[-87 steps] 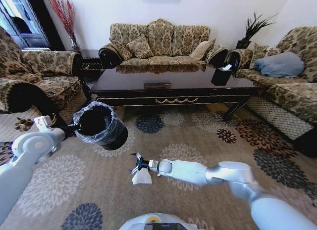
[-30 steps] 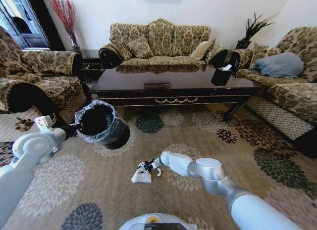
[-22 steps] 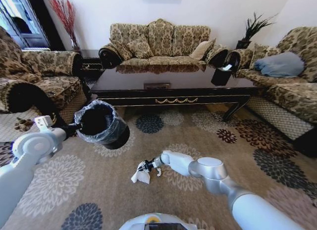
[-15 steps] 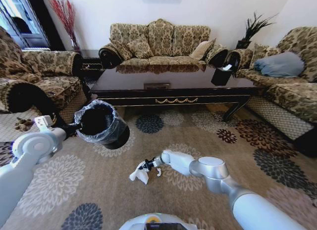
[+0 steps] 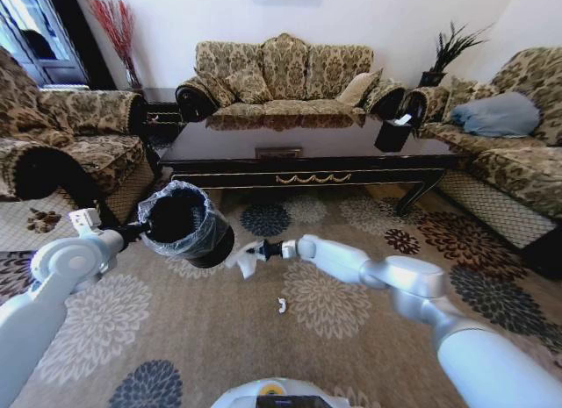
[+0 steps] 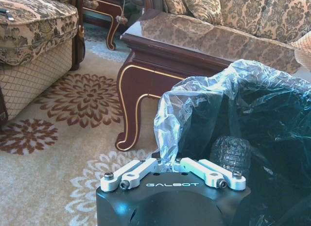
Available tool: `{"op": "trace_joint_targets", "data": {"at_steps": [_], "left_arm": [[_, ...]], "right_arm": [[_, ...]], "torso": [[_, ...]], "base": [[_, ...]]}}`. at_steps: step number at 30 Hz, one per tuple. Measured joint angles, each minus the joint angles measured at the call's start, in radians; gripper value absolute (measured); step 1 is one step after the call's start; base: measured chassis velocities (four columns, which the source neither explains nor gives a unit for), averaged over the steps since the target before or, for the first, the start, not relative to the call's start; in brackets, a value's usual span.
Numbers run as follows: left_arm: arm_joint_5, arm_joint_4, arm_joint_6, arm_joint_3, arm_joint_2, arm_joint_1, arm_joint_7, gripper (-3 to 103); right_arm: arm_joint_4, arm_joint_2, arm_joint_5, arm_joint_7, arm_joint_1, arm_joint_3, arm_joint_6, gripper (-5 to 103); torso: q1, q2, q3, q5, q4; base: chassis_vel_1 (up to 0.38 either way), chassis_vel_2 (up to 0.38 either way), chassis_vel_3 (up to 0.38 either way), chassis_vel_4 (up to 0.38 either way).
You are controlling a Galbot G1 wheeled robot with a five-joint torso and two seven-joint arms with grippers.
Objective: Move to the front of the table and pick up the trash from the floor, then place it into the trash bin.
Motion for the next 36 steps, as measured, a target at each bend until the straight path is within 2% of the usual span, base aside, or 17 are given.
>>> {"op": "trace_joint_targets", "data": {"at_steps": [3, 4, 6, 7, 11, 16, 18, 21, 23, 28, 30, 34, 36], "left_arm": [[-0.001, -0.002, 0.005, 0.008, -0.002, 0.006, -0.014, 3], [-0.001, -0.002, 0.005, 0.008, -0.002, 0.006, -0.014, 3], [-0.007, -0.009, 0.013, 0.013, -0.006, 0.017, -0.029, 3], [-0.007, -0.009, 0.013, 0.013, -0.006, 0.017, -0.029, 3], [-0.028, -0.023, 0.035, 0.030, -0.021, 0.031, -0.062, 3], [-0.064, -0.027, 0.048, 0.049, -0.037, 0.027, -0.097, 3], [-0.085, -0.026, 0.054, 0.057, -0.043, 0.023, -0.111, 3], [-0.091, -0.020, 0.057, 0.063, -0.046, 0.019, -0.115, 3], [-0.094, 0.000, 0.058, 0.072, -0.050, 0.007, -0.115, 3], [-0.094, 0.021, 0.059, 0.078, -0.052, -0.007, -0.112, 3], [-0.093, 0.042, 0.059, 0.081, -0.054, -0.018, -0.105, 3], [-0.093, 0.061, 0.059, 0.081, -0.061, -0.027, -0.101, 3], [-0.093, 0.073, 0.059, 0.080, -0.072, -0.032, -0.101, 3]], "right_arm": [[0.053, -0.072, 0.041, 0.060, -0.007, 0.076, -0.042, 0], [0.053, -0.072, 0.041, 0.060, -0.007, 0.076, -0.042, 0], [0.100, -0.128, 0.108, 0.143, -0.011, 0.111, -0.091, 0], [0.100, -0.128, 0.108, 0.143, -0.011, 0.111, -0.091, 0], [0.203, -0.192, 0.270, 0.257, -0.007, 0.148, -0.189, 0], [0.338, -0.206, 0.367, 0.337, -0.007, 0.191, -0.255, 0], [0.431, -0.209, 0.426, 0.374, 0.000, 0.199, -0.295, 0], [0.481, -0.206, 0.464, 0.398, 0.011, 0.199, -0.316, 0], [0.568, -0.184, 0.545, 0.451, 0.052, 0.177, -0.355, 0], [0.610, -0.149, 0.592, 0.476, 0.093, 0.145, -0.374, 0], [0.631, -0.095, 0.613, 0.490, 0.127, 0.114, -0.388, 0], [0.630, -0.015, 0.622, 0.489, 0.167, 0.084, -0.393, 0], [0.609, 0.060, 0.629, 0.480, 0.202, 0.050, -0.394, 0]], "torso": [[0.000, 0.000, 0.000, -0.0001, 0.0000], [0.000, 0.000, 0.000, -0.0001, 0.0000], [0.000, 0.000, 0.000, 0.0000, 0.0001], [0.000, 0.000, 0.000, 0.0000, 0.0001], [0.000, 0.000, 0.000, -0.0001, -0.0003], [0.000, 0.000, 0.000, -0.0002, 0.0007], [0.000, 0.000, 0.000, -0.0003, 0.0005], [0.000, 0.000, 0.000, -0.0003, 0.0002], [0.000, 0.000, 0.000, -0.0004, 0.0003], [0.000, 0.000, 0.000, -0.0006, 0.0004], [0.000, 0.000, 0.000, -0.0007, -0.0001], [0.000, 0.000, 0.000, -0.0008, 0.0004], [0.000, 0.000, 0.000, -0.0009, 0.0007]], "base": [[0.000, 0.000, 0.000, 0.000], [0.000, 0.000, 0.000, 0.000], [0.000, 0.000, 0.000, 0.000], [0.000, 0.000, 0.000, 0.000], [0.000, 0.000, 0.000, 0.000], [0.000, 0.000, 0.000, 0.000], [0.000, 0.000, 0.000, 0.000], [0.000, 0.000, 0.000, 0.000], [0.000, 0.000, 0.000, 0.000], [0.000, 0.000, 0.000, 0.000], [0.000, 0.000, 0.000, 0.000], [0.000, 0.000, 0.000, 0.000], [0.000, 0.000, 0.000, 0.000]]}}
